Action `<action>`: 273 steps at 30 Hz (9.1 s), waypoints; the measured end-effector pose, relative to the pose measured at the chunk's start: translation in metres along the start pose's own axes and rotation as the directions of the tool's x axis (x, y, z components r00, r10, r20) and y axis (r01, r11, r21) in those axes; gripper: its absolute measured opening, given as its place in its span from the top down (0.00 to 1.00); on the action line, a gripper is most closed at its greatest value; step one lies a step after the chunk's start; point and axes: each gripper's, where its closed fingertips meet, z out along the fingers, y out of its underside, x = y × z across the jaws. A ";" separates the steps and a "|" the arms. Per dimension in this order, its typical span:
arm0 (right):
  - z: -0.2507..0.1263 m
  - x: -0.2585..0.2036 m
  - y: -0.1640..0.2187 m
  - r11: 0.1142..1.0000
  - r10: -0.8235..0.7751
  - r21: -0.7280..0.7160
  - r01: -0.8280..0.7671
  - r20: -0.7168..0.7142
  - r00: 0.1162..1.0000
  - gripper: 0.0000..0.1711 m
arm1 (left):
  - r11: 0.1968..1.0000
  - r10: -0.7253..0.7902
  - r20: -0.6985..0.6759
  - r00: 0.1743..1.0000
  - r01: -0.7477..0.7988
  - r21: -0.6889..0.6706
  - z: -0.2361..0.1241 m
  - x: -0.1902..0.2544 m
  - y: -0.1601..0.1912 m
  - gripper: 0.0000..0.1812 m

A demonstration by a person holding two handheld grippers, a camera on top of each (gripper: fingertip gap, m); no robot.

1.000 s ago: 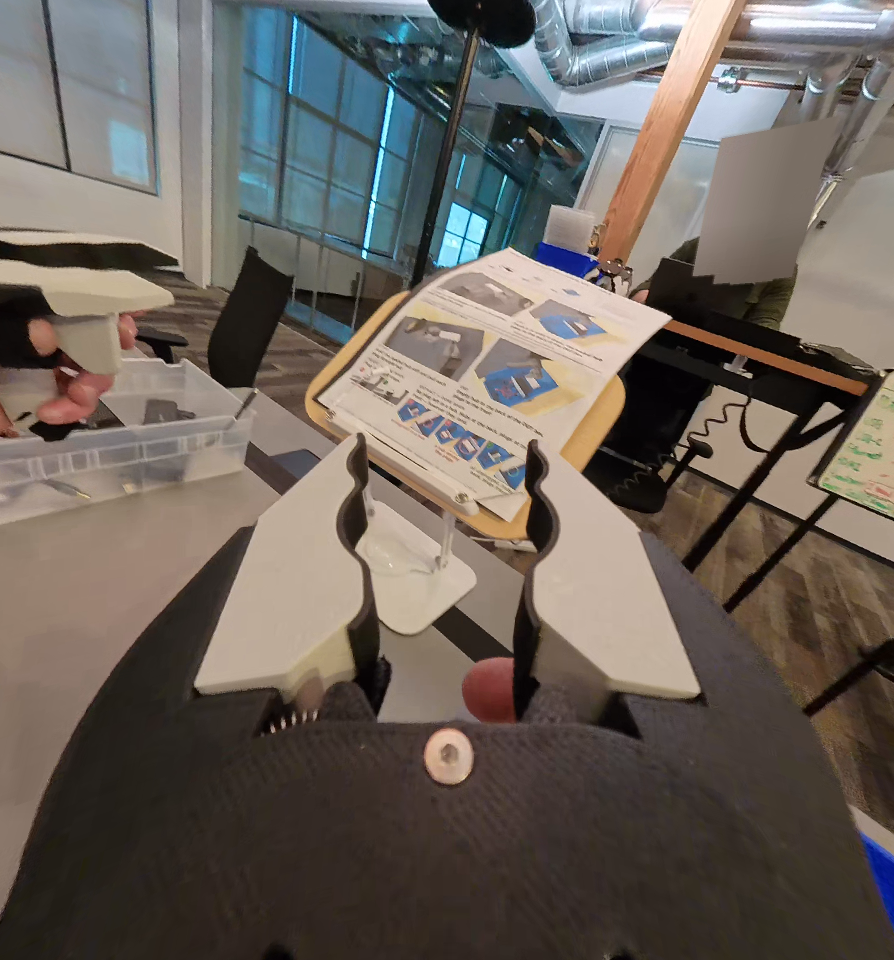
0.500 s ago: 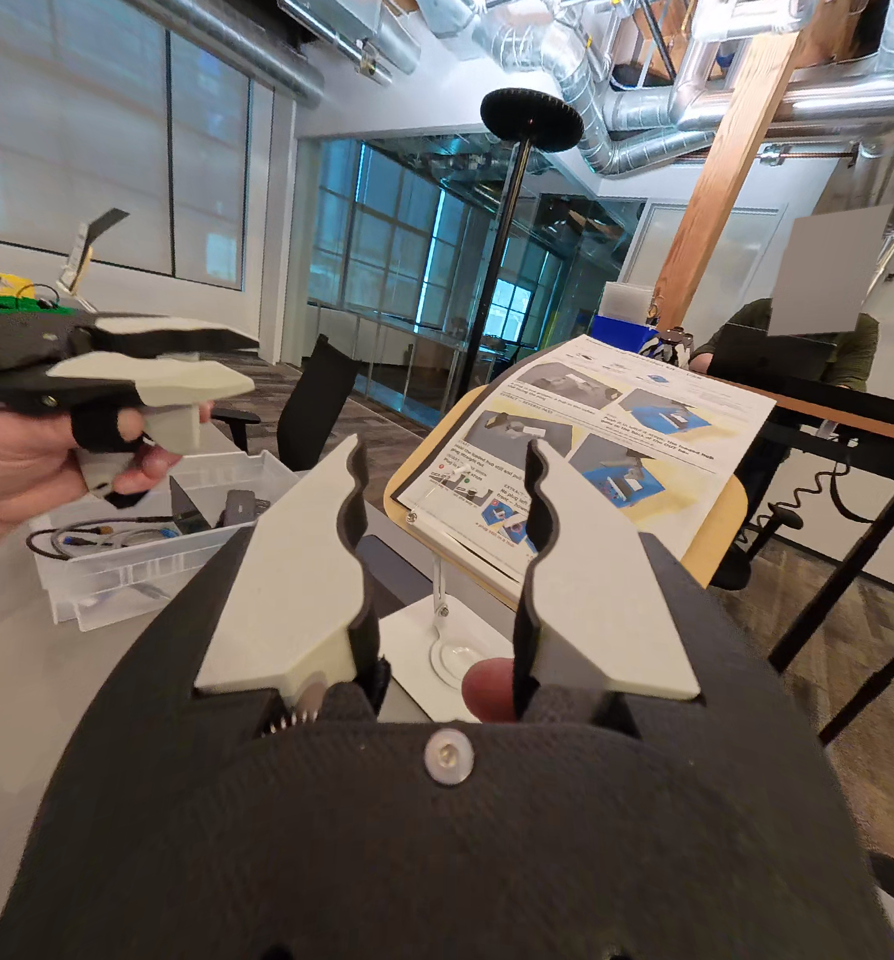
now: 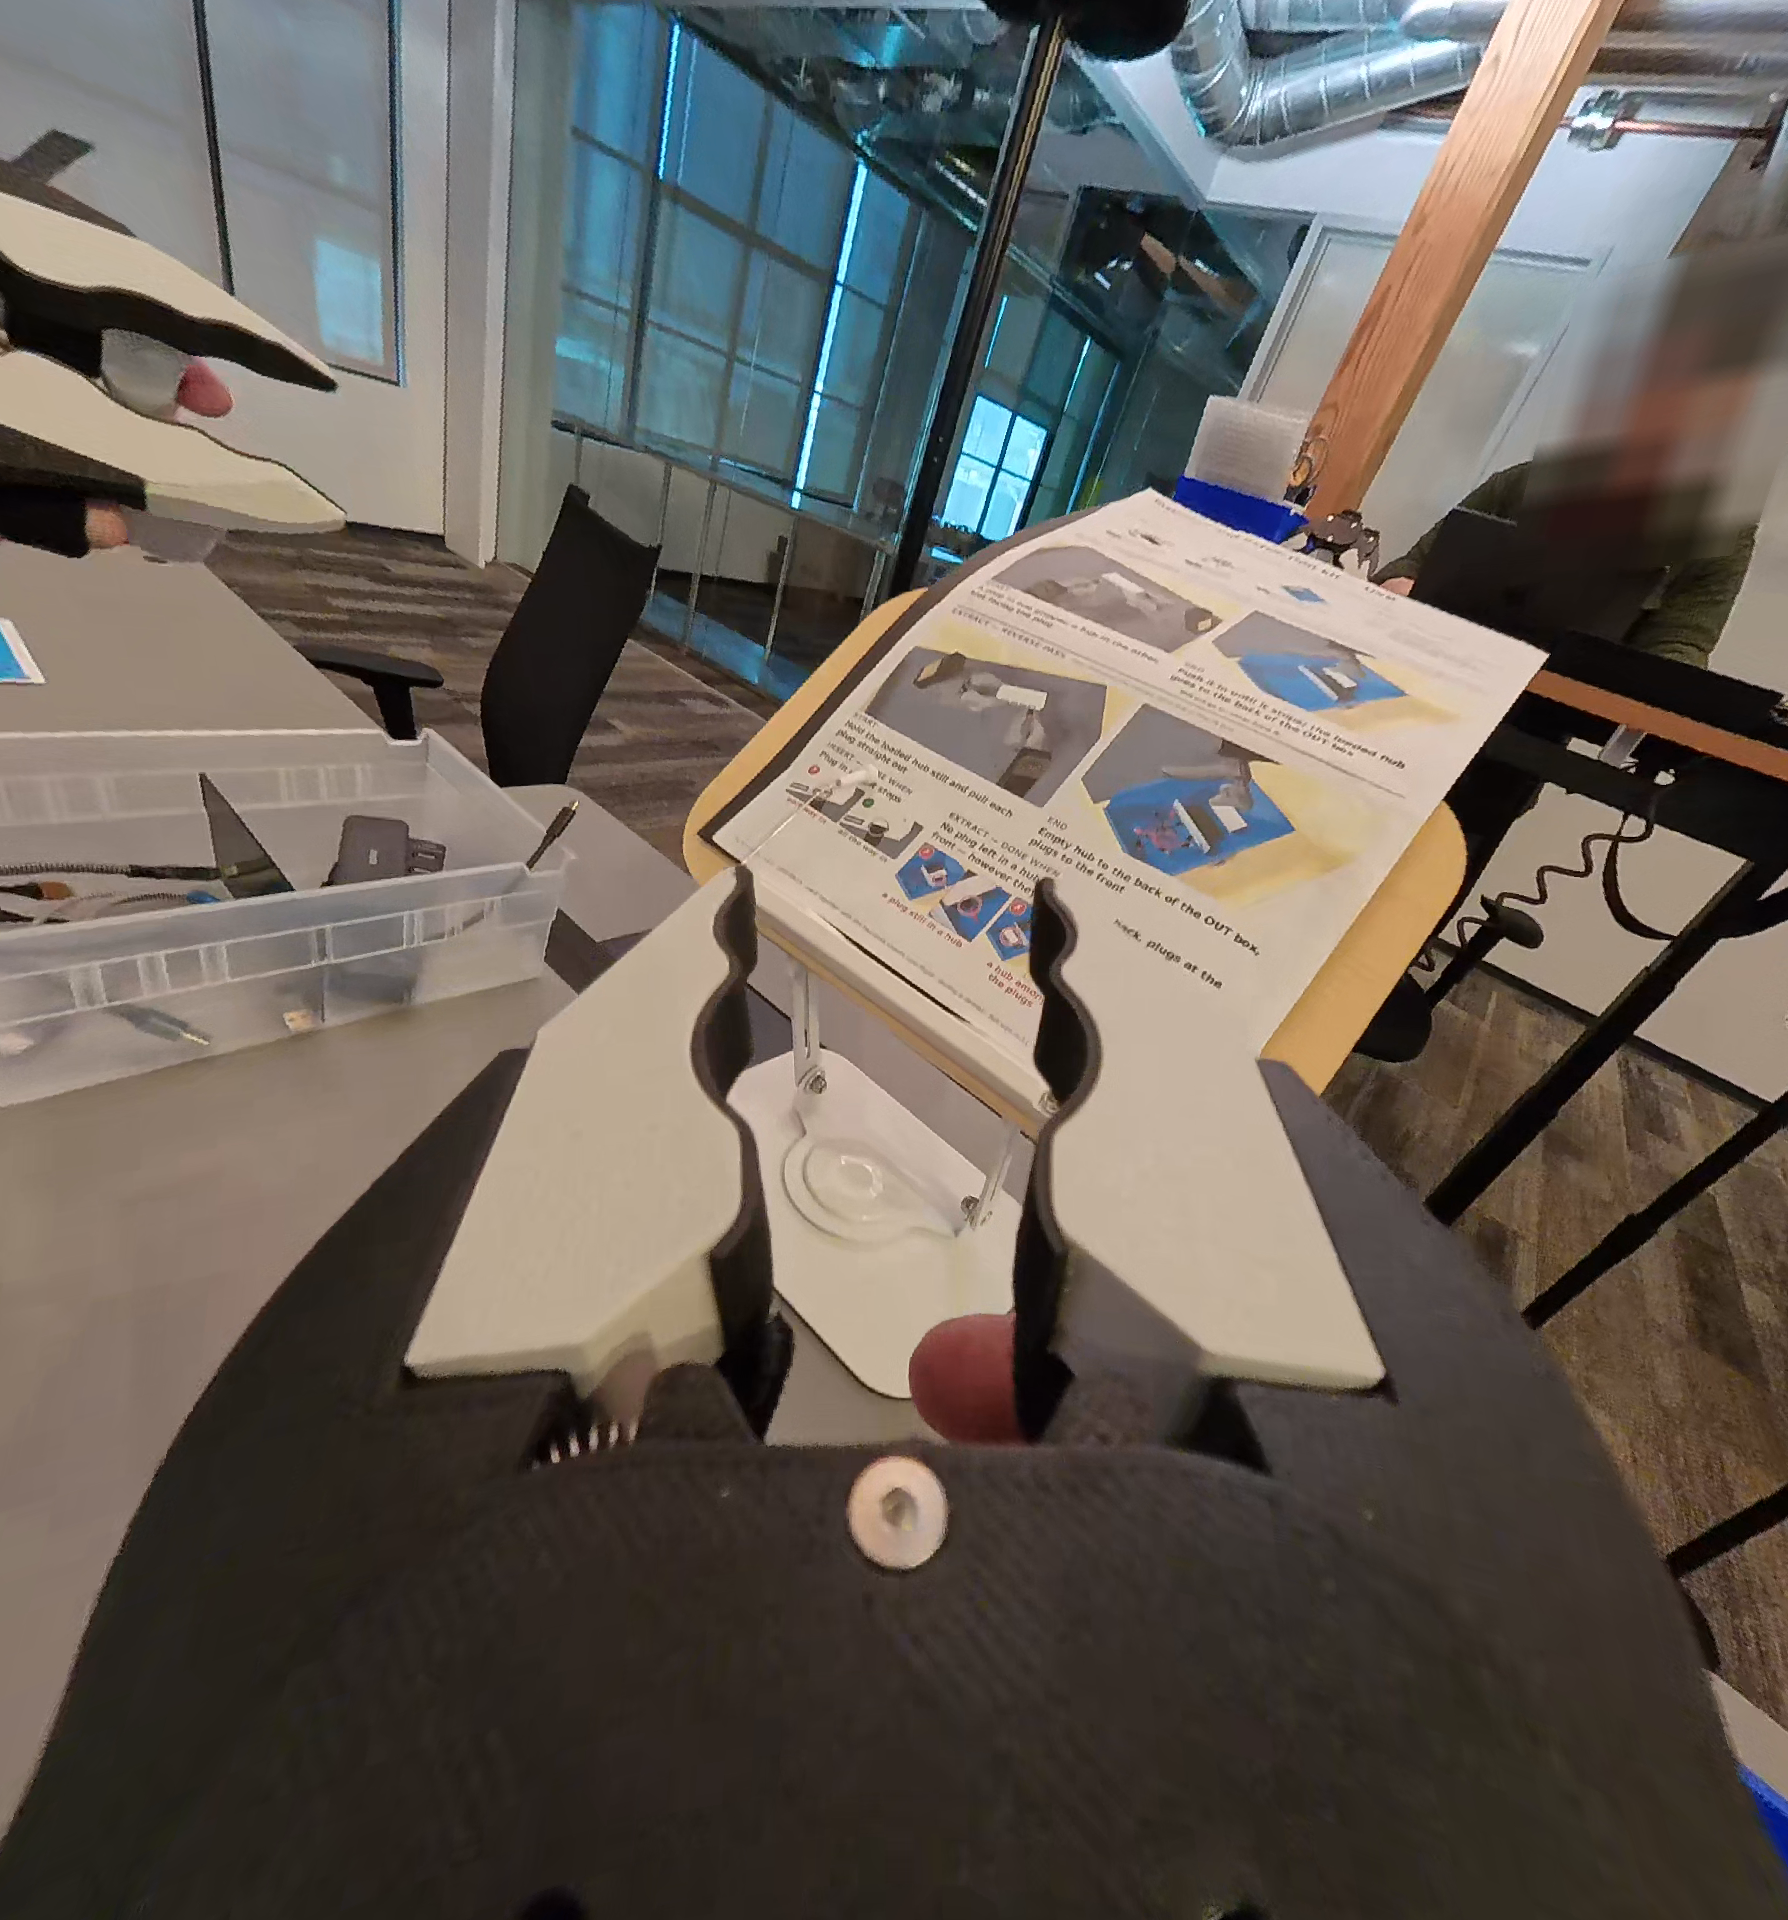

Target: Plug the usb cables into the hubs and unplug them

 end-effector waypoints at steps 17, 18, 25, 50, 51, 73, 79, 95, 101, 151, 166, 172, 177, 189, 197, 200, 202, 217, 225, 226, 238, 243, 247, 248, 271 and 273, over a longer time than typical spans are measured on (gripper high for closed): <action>0.017 -0.005 0.038 0.995 0.009 -0.095 -0.004 0.046 0.999 0.71 | 0.851 0.076 -0.517 0.852 -0.325 -0.411 0.076 0.059 0.190 0.75; 0.017 -0.005 0.040 0.995 0.009 -0.099 -0.004 0.048 0.999 0.71 | 0.836 0.077 -0.542 0.837 -0.350 -0.422 0.079 0.063 0.199 0.75; 0.023 -0.008 0.053 0.991 0.007 -0.132 0.002 0.061 0.998 0.72 | 0.747 0.053 -0.676 0.735 -0.478 -0.462 0.094 0.096 0.245 0.74; 0.031 -0.013 0.079 0.980 0.009 -0.198 0.010 0.098 0.995 0.71 | 0.580 0.062 -0.906 0.419 -0.753 -0.309 0.061 0.108 0.289 0.60; 0.031 -0.014 0.080 0.980 0.008 -0.200 0.012 0.099 0.995 0.71 | 0.582 0.043 -0.909 0.414 -0.750 -0.314 0.061 0.109 0.290 0.60; 0.041 -0.017 0.112 0.964 0.032 -0.266 0.001 0.119 0.992 0.72 | 0.519 -0.007 -0.976 0.219 -0.833 -0.191 0.059 0.115 0.307 0.64; 0.041 -0.020 0.112 0.964 0.023 -0.266 0.012 0.127 0.992 0.72 | 0.569 0.065 -0.961 0.269 -0.801 -0.186 0.064 0.111 0.303 0.65; 0.042 -0.024 0.108 0.966 0.025 -0.257 0.012 0.137 0.990 0.72 | 0.826 0.144 -0.775 0.616 -0.506 -0.249 0.079 0.070 0.257 0.69; 0.042 -0.028 0.106 0.968 0.023 -0.251 0.014 0.145 0.989 0.72 | 0.893 0.078 -0.731 0.678 -0.374 -0.251 0.084 0.066 0.244 0.69; 0.047 -0.055 0.081 0.986 -0.012 -0.163 0.043 0.181 0.983 0.72 | 0.968 -0.189 -0.214 0.958 0.219 0.123 0.045 -0.121 0.043 0.70; 0.050 -0.125 0.033 0.998 -0.045 -0.023 0.053 0.286 0.957 0.66 | 0.927 -0.224 -0.329 0.917 0.305 0.218 0.008 -0.005 -0.114 0.70; 0.056 -0.128 0.048 0.994 0.016 -0.105 0.015 0.288 0.957 0.64 | 0.870 -0.266 -0.430 0.863 0.407 0.279 -0.011 0.069 -0.177 0.70; 0.057 -0.124 0.068 0.974 0.156 -0.207 -0.091 0.327 0.932 0.69 | 0.877 -0.230 -0.503 0.833 0.401 0.263 -0.015 0.126 -0.211 0.71; 0.038 -0.140 0.070 0.970 0.209 -0.218 -0.105 0.535 0.819 0.96 | 0.894 -0.279 -0.555 0.783 0.423 0.147 0.005 0.145 -0.221 0.71; 0.018 -0.220 0.047 0.989 0.131 -0.145 -0.034 0.740 0.660 0.97 | 0.931 -0.328 -0.630 0.703 0.354 -0.091 -0.003 0.161 -0.153 0.71; 0.020 -0.241 0.043 0.988 0.151 -0.137 -0.071 0.754 0.640 0.97 | 0.946 -0.313 -0.640 0.702 0.288 -0.147 -0.011 0.168 -0.129 0.71; 0.021 -0.252 0.041 0.985 0.172 -0.136 -0.105 0.761 0.625 0.97 | 0.953 -0.302 -0.638 0.709 0.251 -0.172 -0.013 0.168 -0.119 0.71; 0.022 -0.246 0.029 0.999 -0.016 -0.010 0.031 0.686 0.727 0.97 | 0.993 -0.094 -0.615 0.783 0.029 -0.115 -0.024 0.171 -0.125 0.73; 0.001 -0.241 -0.004 0.997 -0.074 0.078 0.026 0.702 0.709 0.97 | 0.995 -0.093 -0.644 0.759 0.056 -0.077 -0.033 0.153 -0.138 0.79; -0.002 -0.238 -0.010 0.996 -0.072 0.090 0.013 0.699 0.711 0.96 | 0.996 -0.094 -0.640 0.763 0.072 -0.062 -0.035 0.148 -0.142 0.79; -0.019 -0.201 -0.056 0.958 0.129 0.089 -0.273 0.715 0.687 0.97 | 0.968 -0.089 -0.501 0.861 0.194 0.160 -0.118 0.096 -0.157 0.78; -0.006 -0.184 -0.041 0.942 0.250 -0.007 -0.336 0.683 0.687 0.97 | 0.959 -0.069 -0.606 0.793 0.220 0.179 -0.164 0.143 -0.145 0.79; -0.004 -0.168 -0.039 0.894 0.337 -0.032 -0.446 0.705 0.624 0.97 | 0.965 -0.131 -0.670 0.730 0.249 0.084 -0.144 0.201 -0.111 0.73; -0.005 -0.165 -0.040 0.885 0.347 -0.030 -0.465 0.708 0.615 0.97 | 0.963 -0.152 -0.672 0.725 0.263 0.065 -0.136 0.212 -0.104 0.71; 0.001 -0.166 -0.037 0.804 0.397 -0.022 -0.594 0.764 0.509 0.96 | 0.822 -0.326 -0.723 0.609 0.561 0.102 -0.076 0.258 -0.116 0.93; 0.003 -0.164 -0.033 0.814 0.403 -0.038 -0.579 0.755 0.517 0.93 | 0.844 -0.337 -0.684 0.647 0.529 0.085 -0.069 0.254 -0.107 0.95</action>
